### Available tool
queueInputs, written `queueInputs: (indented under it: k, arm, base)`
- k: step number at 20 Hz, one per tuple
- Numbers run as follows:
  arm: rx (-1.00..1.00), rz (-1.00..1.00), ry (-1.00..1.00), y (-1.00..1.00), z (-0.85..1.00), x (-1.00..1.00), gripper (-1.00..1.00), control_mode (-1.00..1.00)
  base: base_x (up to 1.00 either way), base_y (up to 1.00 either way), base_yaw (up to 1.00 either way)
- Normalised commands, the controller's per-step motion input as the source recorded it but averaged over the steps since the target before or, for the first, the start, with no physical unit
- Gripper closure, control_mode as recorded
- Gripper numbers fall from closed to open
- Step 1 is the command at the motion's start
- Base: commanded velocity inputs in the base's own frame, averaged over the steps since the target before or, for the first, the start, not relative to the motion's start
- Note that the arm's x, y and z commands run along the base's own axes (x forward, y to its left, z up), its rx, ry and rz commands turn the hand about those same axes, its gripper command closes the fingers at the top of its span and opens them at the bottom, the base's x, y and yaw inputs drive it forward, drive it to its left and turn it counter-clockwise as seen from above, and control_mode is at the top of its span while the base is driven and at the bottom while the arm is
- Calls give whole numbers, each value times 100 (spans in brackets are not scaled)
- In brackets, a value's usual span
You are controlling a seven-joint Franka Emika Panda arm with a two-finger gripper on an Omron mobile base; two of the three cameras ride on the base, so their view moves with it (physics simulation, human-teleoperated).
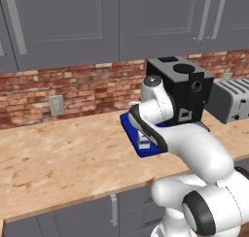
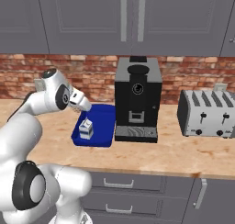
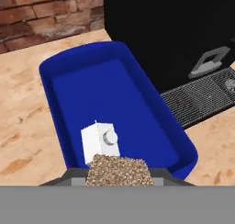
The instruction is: Take out the milk from the fridge and place it on the tray on the counter. Then take the sugar cube near the tray and place it in the tray.
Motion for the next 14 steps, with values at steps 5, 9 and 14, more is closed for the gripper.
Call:
queueInputs:
  k: [5, 9, 14]
  arm:
    - [21, -24, -14, -40, -2, 4, 100, -100]
    - [27, -27, -11, -34, -6, 0, 100, -100]
    - [13, -46, -11, -1, 0, 0, 100, -100]
  base:
    - [0, 0, 0]
    - [0, 0, 0]
    - [0, 0, 0]
